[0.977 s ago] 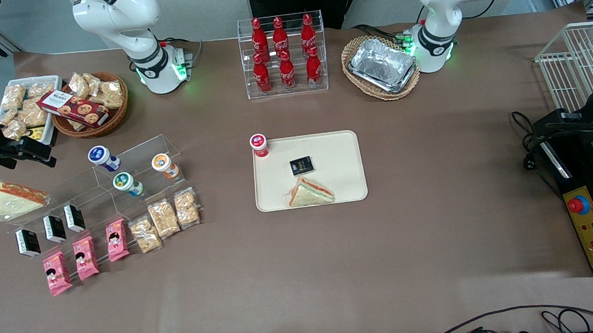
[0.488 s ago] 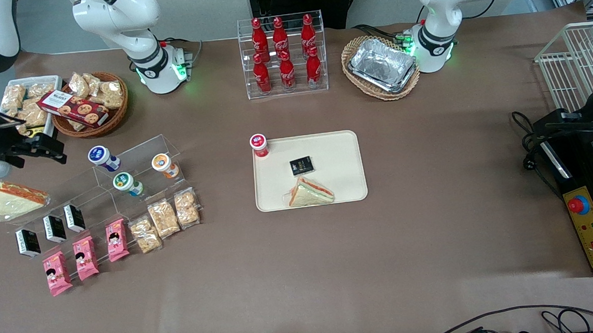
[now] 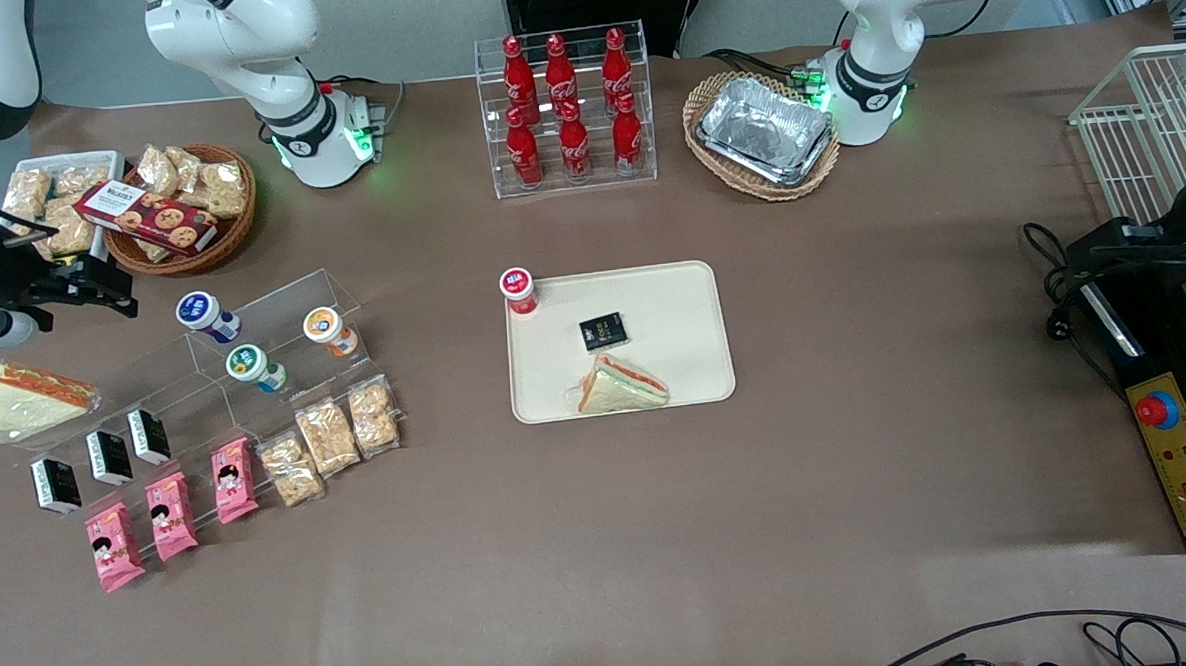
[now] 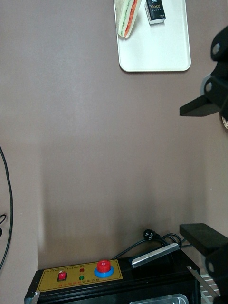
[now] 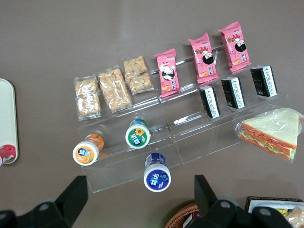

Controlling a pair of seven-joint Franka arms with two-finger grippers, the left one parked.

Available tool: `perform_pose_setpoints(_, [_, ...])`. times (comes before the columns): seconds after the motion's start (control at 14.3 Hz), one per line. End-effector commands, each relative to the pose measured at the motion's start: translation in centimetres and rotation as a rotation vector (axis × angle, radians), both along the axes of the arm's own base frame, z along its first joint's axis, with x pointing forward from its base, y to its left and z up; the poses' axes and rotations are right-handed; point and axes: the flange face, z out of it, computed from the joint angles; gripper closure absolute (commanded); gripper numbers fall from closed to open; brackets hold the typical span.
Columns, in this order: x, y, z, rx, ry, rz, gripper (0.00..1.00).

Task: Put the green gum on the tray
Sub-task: 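Move the open right gripper down toward the green gum bottle on the stand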

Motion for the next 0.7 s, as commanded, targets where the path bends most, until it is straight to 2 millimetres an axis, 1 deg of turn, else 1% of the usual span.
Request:
perform_pose_setpoints(0.0, [-0.2, 0.6, -0.2, 0.016, 0.004, 0.024, 0.0])
perform_pose_setpoints(0.07, [-0.3, 0.5, -0.5, 0.017, 0.009, 0.032, 0.0])
perform_pose_setpoints(0.21, [-0.5, 0.4, -1.9, 0.029, 0.009, 0.034, 0.0])
perform_pose_setpoints(0.35, [-0.5, 0.4, -4.2, 0.03, 0.012, 0.038, 0.0])
perform_pose_setpoints(0.49, [-0.8, 0.0, -6.5, 0.03, -0.011, 0.057, 0.0])
perform_pose_setpoints(0.63, [-0.8, -0.2, -8.2, 0.031, -0.025, 0.059, 0.0])
